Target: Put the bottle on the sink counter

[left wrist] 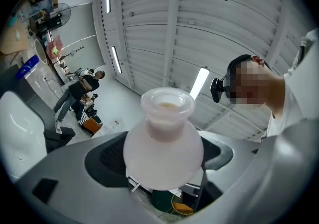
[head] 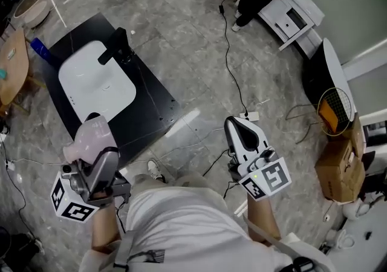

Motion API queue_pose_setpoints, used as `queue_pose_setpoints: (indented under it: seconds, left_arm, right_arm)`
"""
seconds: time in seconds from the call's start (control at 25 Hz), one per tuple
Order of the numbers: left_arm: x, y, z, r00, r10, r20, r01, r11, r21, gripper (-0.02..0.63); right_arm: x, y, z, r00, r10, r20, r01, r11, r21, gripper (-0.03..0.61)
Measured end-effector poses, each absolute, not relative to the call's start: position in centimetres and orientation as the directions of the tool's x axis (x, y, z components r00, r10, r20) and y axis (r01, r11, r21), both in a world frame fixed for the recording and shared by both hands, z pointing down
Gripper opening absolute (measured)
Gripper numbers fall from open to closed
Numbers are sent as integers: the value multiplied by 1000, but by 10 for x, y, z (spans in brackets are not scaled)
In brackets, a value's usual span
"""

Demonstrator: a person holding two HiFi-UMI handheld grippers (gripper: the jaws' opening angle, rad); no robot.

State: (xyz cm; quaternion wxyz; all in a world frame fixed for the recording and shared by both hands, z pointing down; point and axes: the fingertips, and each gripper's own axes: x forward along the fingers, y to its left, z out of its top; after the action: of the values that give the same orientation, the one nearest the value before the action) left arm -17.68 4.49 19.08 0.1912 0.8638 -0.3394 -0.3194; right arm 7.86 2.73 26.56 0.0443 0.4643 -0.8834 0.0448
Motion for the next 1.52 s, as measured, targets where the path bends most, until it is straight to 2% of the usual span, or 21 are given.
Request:
queue_pose_setpoints:
  seconds: [0.44,0.84,1.52]
  left_arm:
    - [-166,-25,221,594,-711,-376,-440,-679,587,402]
    - [-125,-58,228,531,-784,-322,-560,-610,561,402]
    - [-112,-72,310,502,-852,-146,-636,-478,606,402]
  right_arm:
    - [86,-21,286,-532,-829,175,-846,530,-63,10]
    - [123,-75,300,-621,-765,170,-784,612,-106,11]
    - [108,-84,365,-696,-671,256,-718,667,-201,11]
